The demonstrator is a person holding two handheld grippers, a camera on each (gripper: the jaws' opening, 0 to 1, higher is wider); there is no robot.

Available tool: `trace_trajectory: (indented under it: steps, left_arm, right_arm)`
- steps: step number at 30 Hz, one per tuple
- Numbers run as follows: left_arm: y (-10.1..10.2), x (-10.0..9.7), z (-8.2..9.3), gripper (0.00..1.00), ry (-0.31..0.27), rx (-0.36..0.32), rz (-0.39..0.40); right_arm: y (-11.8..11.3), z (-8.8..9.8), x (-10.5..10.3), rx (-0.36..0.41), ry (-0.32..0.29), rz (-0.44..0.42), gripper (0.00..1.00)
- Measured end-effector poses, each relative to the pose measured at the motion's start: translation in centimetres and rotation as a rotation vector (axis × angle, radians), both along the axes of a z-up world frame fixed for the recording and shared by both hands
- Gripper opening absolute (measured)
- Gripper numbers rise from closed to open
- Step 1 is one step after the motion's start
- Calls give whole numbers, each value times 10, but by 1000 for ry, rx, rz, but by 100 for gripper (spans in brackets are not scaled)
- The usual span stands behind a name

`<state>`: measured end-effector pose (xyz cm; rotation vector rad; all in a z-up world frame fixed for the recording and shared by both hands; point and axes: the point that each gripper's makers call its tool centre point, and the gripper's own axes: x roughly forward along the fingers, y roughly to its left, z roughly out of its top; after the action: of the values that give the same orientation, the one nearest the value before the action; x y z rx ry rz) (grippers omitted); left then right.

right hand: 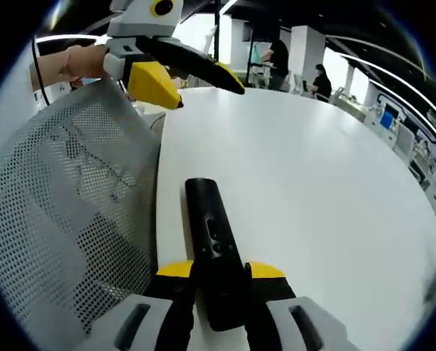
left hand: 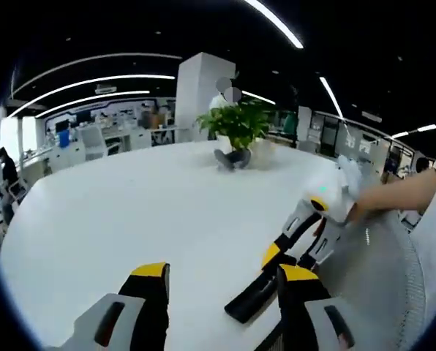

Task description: Press the specified remote control buttons in sequence, fully releasing each button before pressing the next.

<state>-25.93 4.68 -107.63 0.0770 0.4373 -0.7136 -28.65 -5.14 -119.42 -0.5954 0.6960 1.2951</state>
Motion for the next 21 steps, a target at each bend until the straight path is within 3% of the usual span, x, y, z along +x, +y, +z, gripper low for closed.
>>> trace_trajectory:
  steps: [4, 6, 9, 14, 17, 20, 21]
  left_arm:
    - [17, 8, 14, 98, -103, -22, 93]
    - [25, 11, 23, 100, -146, -61, 146]
    - [29, 12, 40, 100, -217, -184, 202]
    - [33, 7, 62, 100, -360, -281, 233]
    - [34, 5, 50, 100, -354, -236, 229]
    - [38, 1, 16, 100, -143, -130, 258]
    - [35, 2, 12, 100, -133, -128, 238]
  right_arm:
    - [0, 0, 0, 6, 5, -13, 24]
    - [1, 1, 0, 8, 16, -31, 25]
    - [6, 4, -5, 58, 87, -77, 31]
    - [5, 3, -5, 44, 71, -67, 34]
    - [7, 3, -8, 57, 94, -79, 39]
    - [10, 6, -12, 82, 134, -111, 46]
    - [10, 6, -12, 72, 128, -109, 46]
